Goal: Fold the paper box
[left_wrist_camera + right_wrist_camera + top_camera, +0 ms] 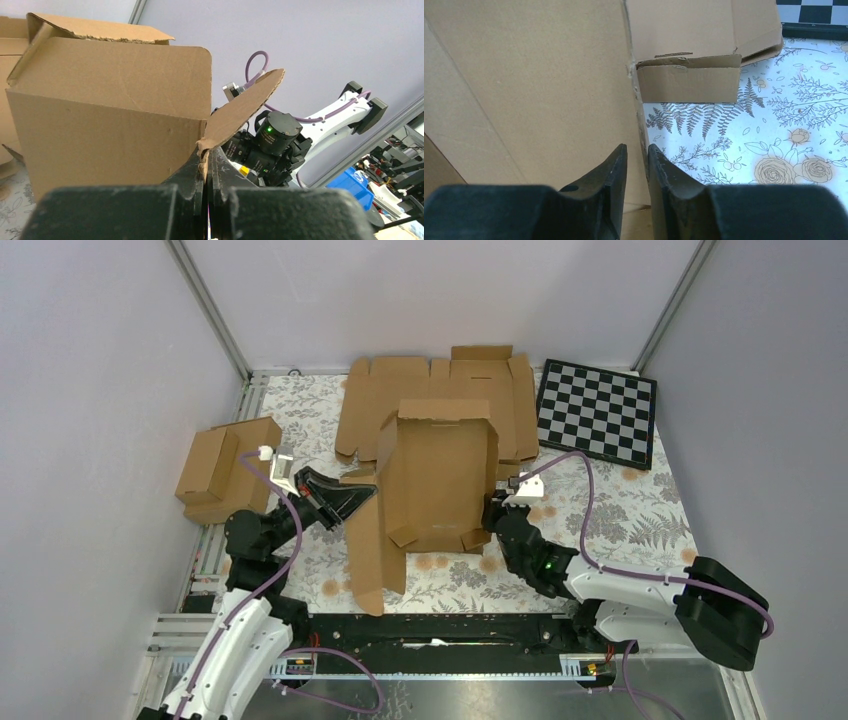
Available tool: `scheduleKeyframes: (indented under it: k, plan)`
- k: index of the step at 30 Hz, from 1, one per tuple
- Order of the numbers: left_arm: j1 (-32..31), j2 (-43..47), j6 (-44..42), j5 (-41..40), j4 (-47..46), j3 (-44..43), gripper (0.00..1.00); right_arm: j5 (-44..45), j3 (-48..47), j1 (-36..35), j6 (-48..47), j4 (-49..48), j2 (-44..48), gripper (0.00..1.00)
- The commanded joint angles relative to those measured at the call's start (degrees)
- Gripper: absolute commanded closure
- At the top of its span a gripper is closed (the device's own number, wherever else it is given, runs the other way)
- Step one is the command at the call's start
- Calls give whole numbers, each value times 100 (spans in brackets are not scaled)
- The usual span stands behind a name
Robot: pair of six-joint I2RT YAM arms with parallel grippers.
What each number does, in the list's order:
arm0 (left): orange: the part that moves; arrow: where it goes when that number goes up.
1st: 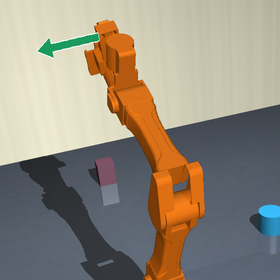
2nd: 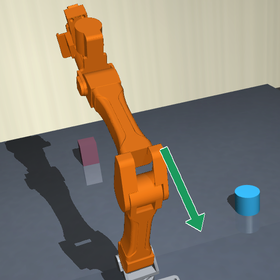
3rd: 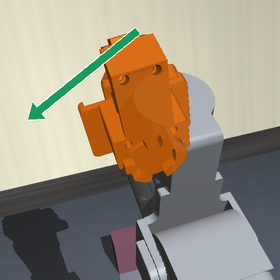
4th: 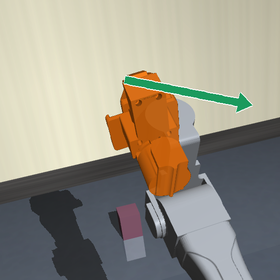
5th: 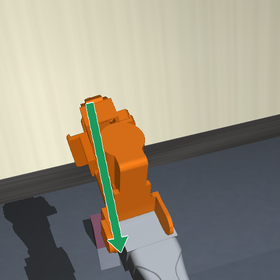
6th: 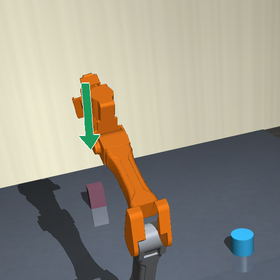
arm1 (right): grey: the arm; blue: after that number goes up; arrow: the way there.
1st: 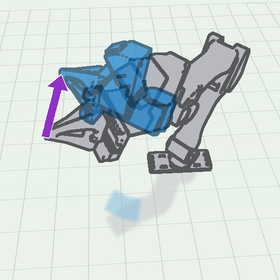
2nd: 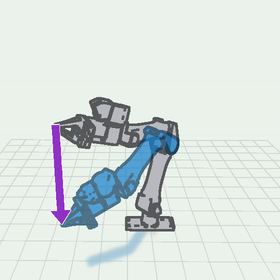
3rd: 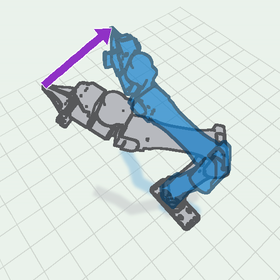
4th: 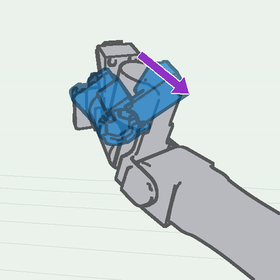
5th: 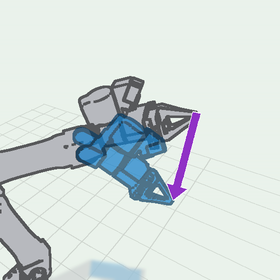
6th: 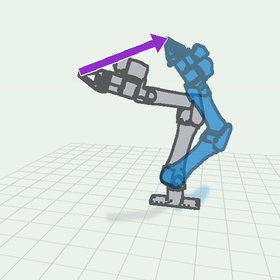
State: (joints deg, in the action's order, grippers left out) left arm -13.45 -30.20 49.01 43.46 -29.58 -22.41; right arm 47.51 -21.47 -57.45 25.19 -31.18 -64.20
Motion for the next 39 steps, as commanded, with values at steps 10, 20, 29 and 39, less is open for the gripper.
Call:
scheduleKeyframes:
  k: [10, 20, 29, 39]
  plan:
    - [-79, 14, -1081, 54, 1223, -675, 100, -555, -600, 54, -264, 426, -161, 48]
    - [-94, -9, -1105, 132, 1281, -635, 100, -2399, -246, 56, -468, 1524, 527, 0]
    - [-311, -334, 116, 189, -279, -489, 100, -2884, -213, 58, -260, 1475, 437, 0]
    - [-697, -689, 517, 75, -777, -540, 100, -3362, -284, 59, -406, 1597, 164, 0]
